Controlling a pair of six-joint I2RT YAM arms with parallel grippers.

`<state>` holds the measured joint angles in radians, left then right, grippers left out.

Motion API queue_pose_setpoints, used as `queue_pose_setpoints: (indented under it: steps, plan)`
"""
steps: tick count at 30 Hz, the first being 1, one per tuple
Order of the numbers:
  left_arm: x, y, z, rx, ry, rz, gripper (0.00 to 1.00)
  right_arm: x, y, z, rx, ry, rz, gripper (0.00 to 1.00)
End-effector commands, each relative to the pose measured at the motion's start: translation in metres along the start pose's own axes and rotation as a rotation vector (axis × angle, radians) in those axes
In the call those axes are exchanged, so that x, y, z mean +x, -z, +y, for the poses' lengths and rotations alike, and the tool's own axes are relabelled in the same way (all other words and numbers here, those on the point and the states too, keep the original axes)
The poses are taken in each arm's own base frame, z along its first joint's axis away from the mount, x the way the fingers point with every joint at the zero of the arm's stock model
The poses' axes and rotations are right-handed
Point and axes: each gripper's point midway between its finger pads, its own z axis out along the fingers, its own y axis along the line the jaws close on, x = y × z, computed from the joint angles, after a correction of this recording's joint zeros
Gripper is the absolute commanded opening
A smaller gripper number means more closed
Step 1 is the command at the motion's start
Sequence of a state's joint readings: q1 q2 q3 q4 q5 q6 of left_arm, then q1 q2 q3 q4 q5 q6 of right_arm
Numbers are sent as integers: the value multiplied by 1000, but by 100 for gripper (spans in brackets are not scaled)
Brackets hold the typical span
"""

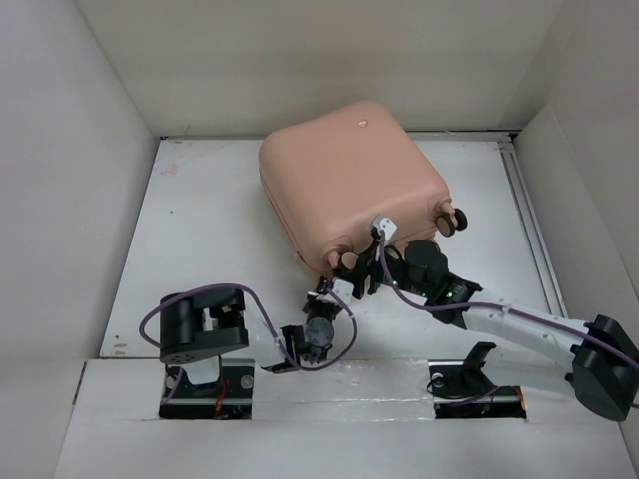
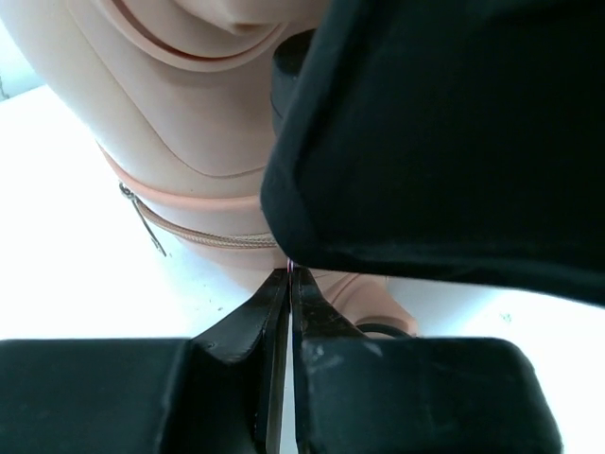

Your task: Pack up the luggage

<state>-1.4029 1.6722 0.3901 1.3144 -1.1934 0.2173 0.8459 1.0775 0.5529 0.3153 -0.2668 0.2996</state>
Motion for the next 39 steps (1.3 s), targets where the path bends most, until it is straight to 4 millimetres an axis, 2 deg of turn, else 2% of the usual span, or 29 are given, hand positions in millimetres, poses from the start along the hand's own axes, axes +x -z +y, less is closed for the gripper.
queue_pose_setpoints:
  steps: [1,3,6,10,14,15,16,18,19,20,22,23,27,28,30,31,33,34,35,38,39]
  plan:
    - [-93,-5,52,-143,642,-231,0,-4,8,45,-180,-8,-15,0]
    - [-97,-4,62,-158,638,-238,0,-5,7,43,-171,-9,-19,0]
    - [-92,-3,80,-192,634,-233,0,-3,9,43,-172,-8,-20,0]
    - [-75,-3,107,-254,615,-204,0,-2,12,38,-136,-12,-24,0]
    - [-56,-7,125,-308,620,-156,0,0,19,34,-114,-13,-31,0]
    - [-51,-9,126,-315,699,-154,0,-2,20,35,-117,-11,-39,0]
    - [-39,-12,134,-336,639,-113,0,-2,22,34,-106,-13,-37,0]
    - [-34,-19,138,-328,696,-87,0,-3,24,33,-98,-13,-40,0]
    - [-32,-22,142,-330,760,-87,0,1,26,32,-95,-15,-32,0]
    - [-35,-27,158,-342,790,-106,0,1,26,32,-94,-16,-32,0]
    - [-32,-30,171,-356,802,-110,0,-1,28,34,-98,-13,-41,0]
    - [-27,-34,184,-403,807,-101,0,-1,28,36,-109,-12,-37,0]
    - [-36,-50,206,-433,835,-104,0,6,25,36,-111,-16,-16,0]
    - [-44,-52,211,-446,850,-114,0,8,24,35,-108,-18,-7,0]
    - [-39,-54,208,-453,835,-76,0,11,22,33,-104,-21,4,0]
    - [-39,-55,207,-455,845,-68,2,11,22,37,-116,-17,-1,0]
    - [-40,-57,205,-462,860,-46,17,15,18,38,-118,-20,19,0]
    - [-35,-54,205,-469,852,-18,39,16,18,41,-126,-19,23,0]
    - [-38,-53,207,-469,861,-19,50,16,17,40,-118,-19,20,0]
    - [-49,-41,207,-416,925,-24,65,15,14,46,-135,-15,29,0]
    - [-54,-38,208,-397,954,-33,65,10,13,48,-139,-13,18,0]
